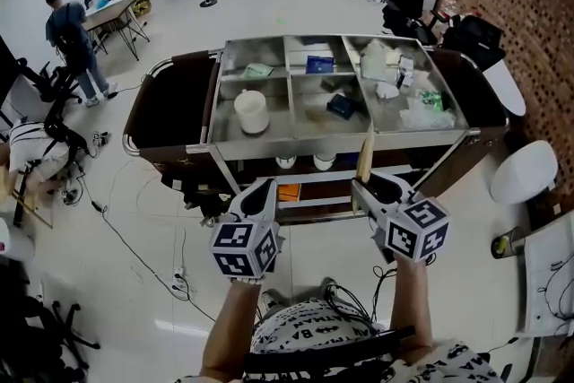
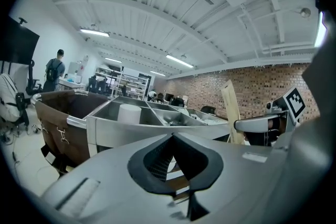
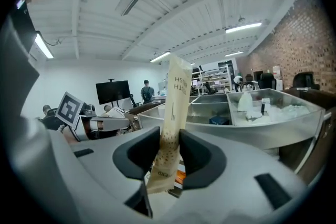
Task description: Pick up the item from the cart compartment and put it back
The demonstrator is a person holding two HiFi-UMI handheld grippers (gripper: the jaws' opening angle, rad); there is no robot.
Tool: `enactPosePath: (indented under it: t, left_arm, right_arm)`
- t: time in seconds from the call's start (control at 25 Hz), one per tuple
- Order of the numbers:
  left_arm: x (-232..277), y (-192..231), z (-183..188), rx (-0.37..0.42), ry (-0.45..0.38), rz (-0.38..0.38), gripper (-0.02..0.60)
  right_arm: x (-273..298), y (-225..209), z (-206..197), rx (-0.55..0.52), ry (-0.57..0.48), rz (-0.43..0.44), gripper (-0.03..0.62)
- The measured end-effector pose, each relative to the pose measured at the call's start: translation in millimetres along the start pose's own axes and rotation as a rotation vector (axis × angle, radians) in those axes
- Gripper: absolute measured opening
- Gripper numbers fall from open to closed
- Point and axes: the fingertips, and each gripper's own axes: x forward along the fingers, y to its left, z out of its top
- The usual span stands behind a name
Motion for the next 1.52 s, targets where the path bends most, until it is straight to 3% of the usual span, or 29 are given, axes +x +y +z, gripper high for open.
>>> enactPosePath:
  t: [0.6, 1.52]
  left_arm:
    - [-17.1, -0.3, -0.2, 0.051, -0.014, 0.010, -0.003]
    - [-9.9, -6.5, -6.5, 0.050, 0.008, -0.011, -0.003]
  right_arm:
    - [-3.8, 21.1, 0.9, -0.022, -0.007, 0.017, 0.123]
    - [1.0, 17.2, -7.1, -0.005, 0.008, 0.003, 0.120]
